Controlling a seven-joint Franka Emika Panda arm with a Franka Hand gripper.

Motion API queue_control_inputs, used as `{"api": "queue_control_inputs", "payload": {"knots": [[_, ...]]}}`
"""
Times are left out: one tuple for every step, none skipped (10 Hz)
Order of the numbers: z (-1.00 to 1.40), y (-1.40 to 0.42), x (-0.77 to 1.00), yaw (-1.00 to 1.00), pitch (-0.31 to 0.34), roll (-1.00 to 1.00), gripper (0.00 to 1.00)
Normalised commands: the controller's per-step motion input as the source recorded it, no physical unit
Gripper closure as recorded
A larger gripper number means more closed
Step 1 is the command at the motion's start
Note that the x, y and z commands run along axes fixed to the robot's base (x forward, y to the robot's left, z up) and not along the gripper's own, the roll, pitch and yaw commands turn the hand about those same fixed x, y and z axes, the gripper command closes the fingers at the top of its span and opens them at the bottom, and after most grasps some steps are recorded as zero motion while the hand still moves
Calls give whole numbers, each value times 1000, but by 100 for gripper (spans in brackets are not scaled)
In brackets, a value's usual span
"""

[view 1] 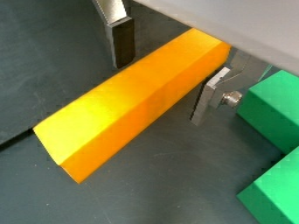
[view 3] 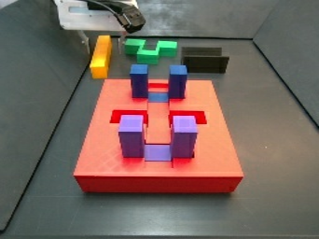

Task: Pick up the yellow object. Move up. Move to above the board. Insert the yellow object.
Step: Pick up the yellow object.

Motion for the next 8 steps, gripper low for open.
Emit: {"api": "queue_control_inputs", "payload": {"knots": [[-343, 0, 0, 0, -49, 0, 0], [-306, 0, 0, 0, -44, 0, 0], [11, 0, -11, 0, 0, -10, 0], [-17, 6, 0, 0, 0, 0, 0], [-77, 11, -6, 146, 0, 77, 0], [0, 0, 0, 129, 0, 36, 0], [-26, 0, 0, 0, 0, 0, 0], [-266, 60, 0, 66, 0, 24, 0]]}}
